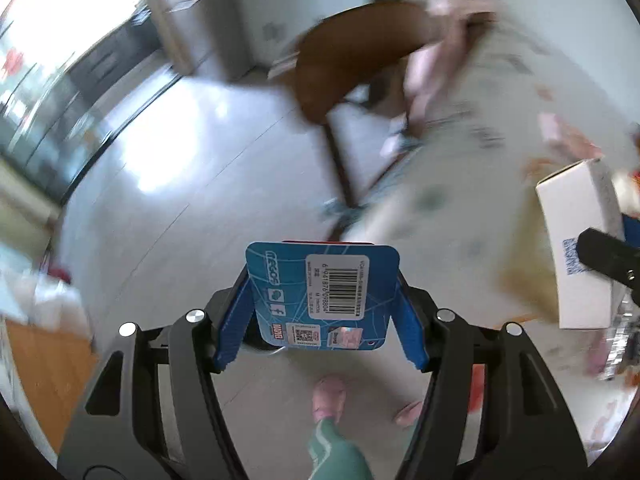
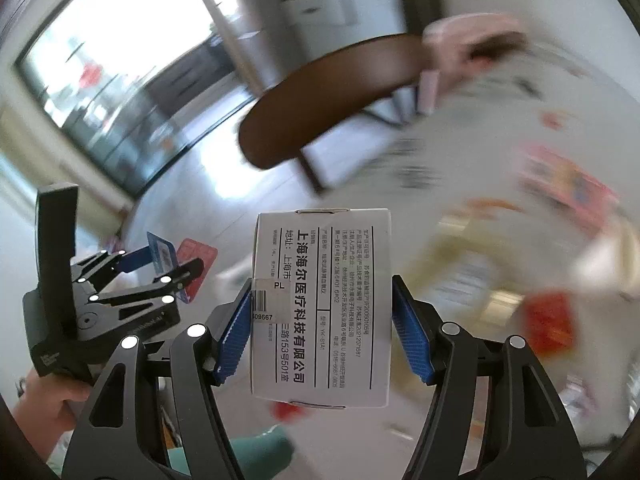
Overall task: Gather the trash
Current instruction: 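Carry the lid and white box with both grippers over the trash bin, then open both grippers to drop the lid and box into the bin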
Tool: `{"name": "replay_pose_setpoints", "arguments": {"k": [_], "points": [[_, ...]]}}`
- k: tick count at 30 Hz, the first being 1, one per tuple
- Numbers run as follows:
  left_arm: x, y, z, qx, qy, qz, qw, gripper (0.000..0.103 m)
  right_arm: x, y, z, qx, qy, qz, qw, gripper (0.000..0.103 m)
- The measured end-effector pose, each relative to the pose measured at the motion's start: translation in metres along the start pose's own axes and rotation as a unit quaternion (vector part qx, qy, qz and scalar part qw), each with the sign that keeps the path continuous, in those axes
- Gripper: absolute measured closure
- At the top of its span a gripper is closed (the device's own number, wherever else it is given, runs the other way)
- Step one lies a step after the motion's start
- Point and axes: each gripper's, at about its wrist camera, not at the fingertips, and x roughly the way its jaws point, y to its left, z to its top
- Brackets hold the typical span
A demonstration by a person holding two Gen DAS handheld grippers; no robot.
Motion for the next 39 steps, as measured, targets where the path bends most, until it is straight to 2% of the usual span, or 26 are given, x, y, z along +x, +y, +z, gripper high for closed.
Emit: {"name": "replay_pose_setpoints", "arguments": {"k": [3, 6, 9, 13, 18, 21, 26, 28, 29, 30, 31, 33, 34, 35, 39], "points": [[0.027, 0.071, -0.016, -0.036, 0.032, 0.028, 0.9985, 0.043, 0.061, 0.067, 0.016, -0.023, 0.033, 0.027, 0.999, 0.037], [0.057, 0.121, -0.032, -0.062, 0.062, 0.051, 0.9948, 0.043, 0.109, 0.119, 0.020, -0.043, 0.060, 0.045, 0.996, 0.037], [0.093, 0.164, -0.052, -0.097, 0.095, 0.060, 0.9889, 0.043, 0.154, 0.162, 0.019, -0.064, 0.093, 0.053, 0.992, 0.037], [0.146, 0.206, -0.079, -0.139, 0.134, 0.053, 0.9797, 0.043, 0.216, 0.201, 0.002, -0.079, 0.140, 0.047, 0.986, 0.037], [0.224, 0.223, -0.112, -0.169, 0.177, 0.023, 0.9693, 0.043, 0.311, 0.199, -0.016, -0.067, 0.197, 0.020, 0.978, 0.037], [0.279, 0.222, -0.129, -0.168, 0.197, 0.007, 0.9659, 0.043, 0.384, 0.188, -0.040, -0.057, 0.232, 0.003, 0.971, 0.037], [0.361, 0.211, -0.153, -0.153, 0.232, -0.024, 0.9603, 0.043, 0.469, 0.170, -0.077, -0.041, 0.273, -0.012, 0.961, 0.037], [0.392, 0.209, -0.160, -0.142, 0.245, -0.013, 0.9589, 0.042, 0.500, 0.162, -0.086, -0.036, 0.283, -0.014, 0.958, 0.035], [0.403, 0.207, -0.163, -0.136, 0.252, -0.007, 0.9581, 0.037, 0.511, 0.162, -0.088, -0.038, 0.287, -0.016, 0.957, 0.035], [0.412, 0.208, -0.166, -0.130, 0.259, 0.003, 0.9572, 0.032, 0.519, 0.161, -0.093, -0.038, 0.294, -0.014, 0.955, 0.028], [0.416, 0.208, -0.167, -0.125, 0.264, 0.009, 0.9563, 0.024, 0.527, 0.161, -0.095, -0.036, 0.300, -0.021, 0.953, 0.024], [0.418, 0.207, -0.169, -0.118, 0.267, 0.015, 0.9565, 0.021, 0.532, 0.157, -0.092, -0.036, 0.302, -0.024, 0.952, 0.024], [0.417, 0.207, -0.169, -0.115, 0.267, 0.017, 0.9567, 0.015, 0.529, 0.155, -0.085, -0.034, 0.296, -0.025, 0.954, 0.018], [0.413, 0.208, -0.169, -0.114, 0.267, 0.020, 0.9567, 0.013, 0.527, 0.158, -0.082, -0.033, 0.290, -0.023, 0.956, 0.014], [0.390, 0.211, -0.163, -0.119, 0.255, 0.011, 0.9596, 0.013, 0.499, 0.159, -0.066, -0.037, 0.268, -0.013, 0.963, 0.013]]}}
